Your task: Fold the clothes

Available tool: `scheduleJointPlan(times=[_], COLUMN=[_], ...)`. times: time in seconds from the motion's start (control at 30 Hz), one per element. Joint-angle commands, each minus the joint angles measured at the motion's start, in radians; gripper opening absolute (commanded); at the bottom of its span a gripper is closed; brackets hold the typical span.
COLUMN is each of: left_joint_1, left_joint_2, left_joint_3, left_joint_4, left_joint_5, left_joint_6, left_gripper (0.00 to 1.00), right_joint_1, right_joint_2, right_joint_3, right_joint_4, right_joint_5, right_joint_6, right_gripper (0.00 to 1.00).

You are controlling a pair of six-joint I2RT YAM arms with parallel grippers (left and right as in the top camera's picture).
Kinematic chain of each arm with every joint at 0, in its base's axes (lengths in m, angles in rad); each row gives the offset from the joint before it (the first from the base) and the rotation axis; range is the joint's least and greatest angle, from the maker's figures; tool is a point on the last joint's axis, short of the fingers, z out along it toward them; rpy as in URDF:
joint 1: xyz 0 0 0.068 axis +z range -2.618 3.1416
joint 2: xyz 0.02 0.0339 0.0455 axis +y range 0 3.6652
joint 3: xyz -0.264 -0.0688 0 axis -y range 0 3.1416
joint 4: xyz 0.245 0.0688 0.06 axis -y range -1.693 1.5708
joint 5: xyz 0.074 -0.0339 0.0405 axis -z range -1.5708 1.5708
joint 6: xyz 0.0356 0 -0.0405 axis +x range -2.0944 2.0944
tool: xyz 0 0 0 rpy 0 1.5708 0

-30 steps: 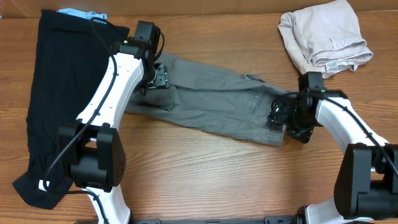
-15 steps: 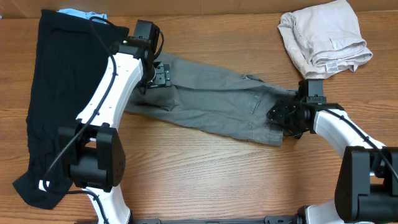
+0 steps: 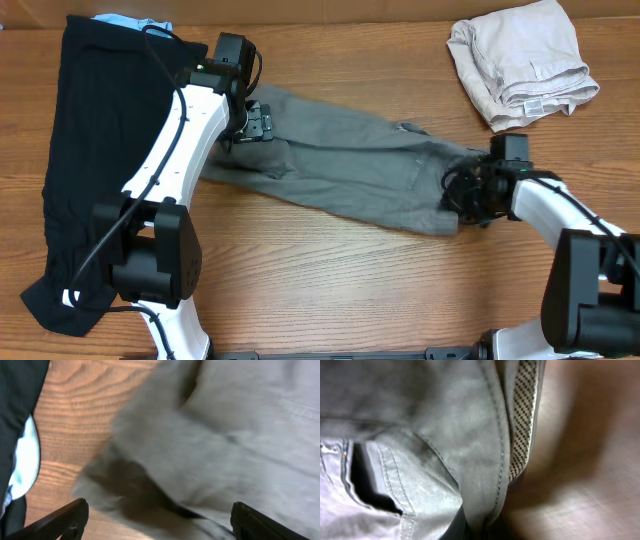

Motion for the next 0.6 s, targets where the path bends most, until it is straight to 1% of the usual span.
scheduleJointPlan(times=[0.0,0.13,0.23,0.3,0.33,0.4,0.43,0.47,0.53,0.57], left_joint_1=[0.021,0.027,0.027,0.027,0.027,0.023,0.021,0.018,0.014,0.013], left_joint_2=[-0.004,-0.004,-0.004,-0.004,-0.004,-0.004,-0.004,-0.004,-0.004,-0.004], left_joint_3=[-0.003,-0.003,-0.003,-0.003,-0.005,-0.01,-0.018,-0.027,-0.055,-0.073], left_joint_4=[-0.026,-0.048,-0.056,-0.055,-0.043,-0.026,-0.01,0.006,0.051,0.078], left_joint_5=[-0.005,-0.001,0.021,0.051,0.096,0.117,0.125,0.134,0.177,0.209], left_joint_6=[0.023,0.023,0.023,0.023,0.023,0.023,0.023,0.023,0.023,0.023], left_gripper=[0.93,0.93,0.93,0.91,0.89,0.85,0.71,0.53,0.26,0.17], right_joint_1=[-0.117,-0.209,-0.251,-0.254,-0.245,-0.225,-0.21,-0.194,-0.151,-0.131], right_joint_2=[-0.037,-0.063,-0.068,-0.068,-0.071,-0.079,-0.083,-0.087,-0.09,-0.09], right_joint_3=[0.099,0.224,0.339,0.421,0.512,0.59,0.629,0.659,0.712,0.727], right_joint_4=[-0.141,-0.348,-0.481,-0.552,-0.617,-0.663,-0.683,-0.697,-0.715,-0.72], right_joint_5=[0.002,0.005,0.005,0.005,0.004,0.004,0.005,0.005,0.005,0.005], right_joint_6=[-0.118,-0.251,-0.309,-0.329,-0.335,-0.335,-0.335,-0.335,-0.335,-0.334], right_gripper=[0.04,0.04,0.04,0.04,0.04,0.04,0.04,0.04,0.04,0.04])
